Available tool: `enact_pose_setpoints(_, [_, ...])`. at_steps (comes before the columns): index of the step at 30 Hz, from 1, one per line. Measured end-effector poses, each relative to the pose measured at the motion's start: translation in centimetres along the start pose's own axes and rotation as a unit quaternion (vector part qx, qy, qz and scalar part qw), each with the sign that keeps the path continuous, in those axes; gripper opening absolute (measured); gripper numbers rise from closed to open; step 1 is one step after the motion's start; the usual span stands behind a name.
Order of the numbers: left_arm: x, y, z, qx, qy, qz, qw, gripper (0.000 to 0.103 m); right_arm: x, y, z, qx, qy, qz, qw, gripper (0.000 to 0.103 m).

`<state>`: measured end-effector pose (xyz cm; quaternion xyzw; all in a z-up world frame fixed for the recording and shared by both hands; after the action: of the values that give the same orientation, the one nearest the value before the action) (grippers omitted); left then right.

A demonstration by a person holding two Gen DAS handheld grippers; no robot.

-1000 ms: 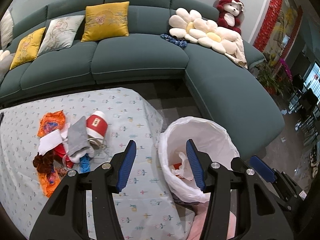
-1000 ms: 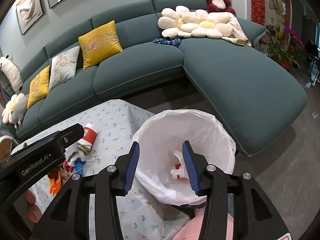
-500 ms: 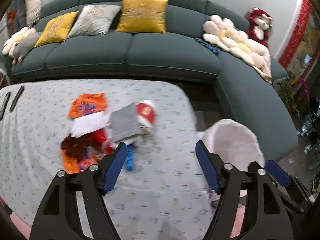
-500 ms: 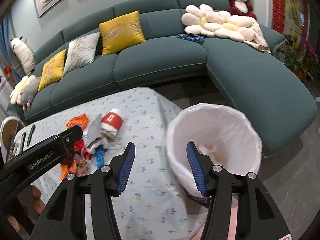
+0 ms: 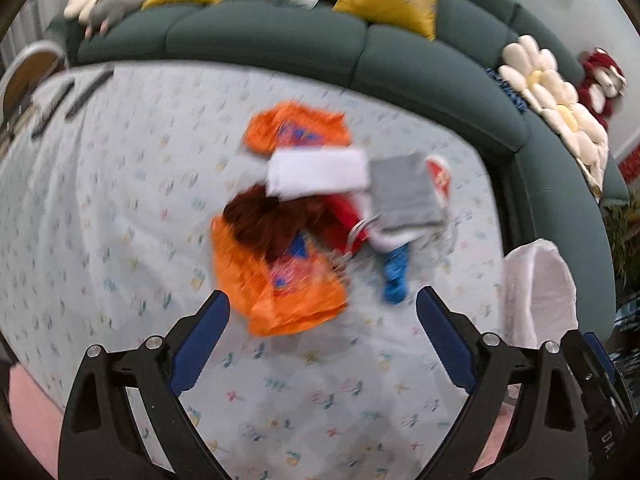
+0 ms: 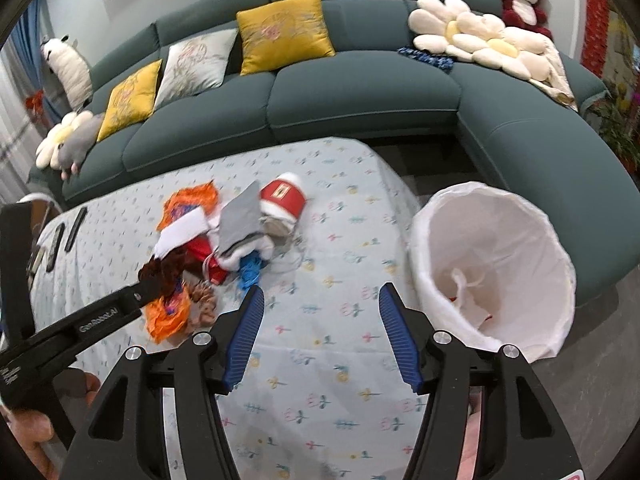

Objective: Collect trash
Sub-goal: 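Move both open tools back over the trash pile, then grasp the orange plastic bag with the left tool while the right tool grasps the tan coiled bracelet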

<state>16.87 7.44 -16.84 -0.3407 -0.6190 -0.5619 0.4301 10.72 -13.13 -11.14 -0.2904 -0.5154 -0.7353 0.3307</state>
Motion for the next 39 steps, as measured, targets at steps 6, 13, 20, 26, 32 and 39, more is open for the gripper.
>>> enact_pose_setpoints(6, [-3.7,-1.7,2.5,0.053,-0.023,0.073,0.9957,0.090,-2.4,-1.2,1.8,0.006,0.007,0.027,1.000,0.058])
enact_pose_setpoints(13, [-5.8,-1.7,3.1,0.098,-0.076,0.122,0.9847,0.071,-5.9,-2.7,3.7,0.002,0.018,0.067,0.998,0.058])
enact_pose_setpoints(20, [-7.1,-1.8,2.5,0.104,-0.122,0.155,0.9747,0.020,-9.6,-3.8,6.0,0.007,0.028,0.102,0.994,0.058])
enact_pose_setpoints(26, [-7.5,-2.1,4.1,0.097,-0.121,0.153,0.9760,0.014,-12.2,-4.2,8.0,0.018,0.034,0.124,0.992,0.058])
enact_pose_setpoints(32, [-7.4,-2.4,7.5,0.066,-0.072,0.130,0.9866,0.014,-14.4,-4.8,8.8,0.015,0.036,0.142,0.989,0.057])
enact_pose_setpoints(39, [-7.3,-3.5,9.3,0.034,-0.039,0.120,0.9914,0.014,-17.1,-5.6,9.4,0.009,0.032,0.162,0.986,0.043])
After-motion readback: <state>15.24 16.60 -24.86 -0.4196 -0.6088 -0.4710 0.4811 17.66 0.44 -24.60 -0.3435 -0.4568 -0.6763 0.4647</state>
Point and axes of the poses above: each gripper's, at about its wrist camera, not at the fingertips, and x roughly against the way its jaws point, z to its left, y to its top, the point moved 10 cm from there along -x, roughly the way its jaws point, and after that the axes turned 13 degrees about y, right-handed, at the moved point
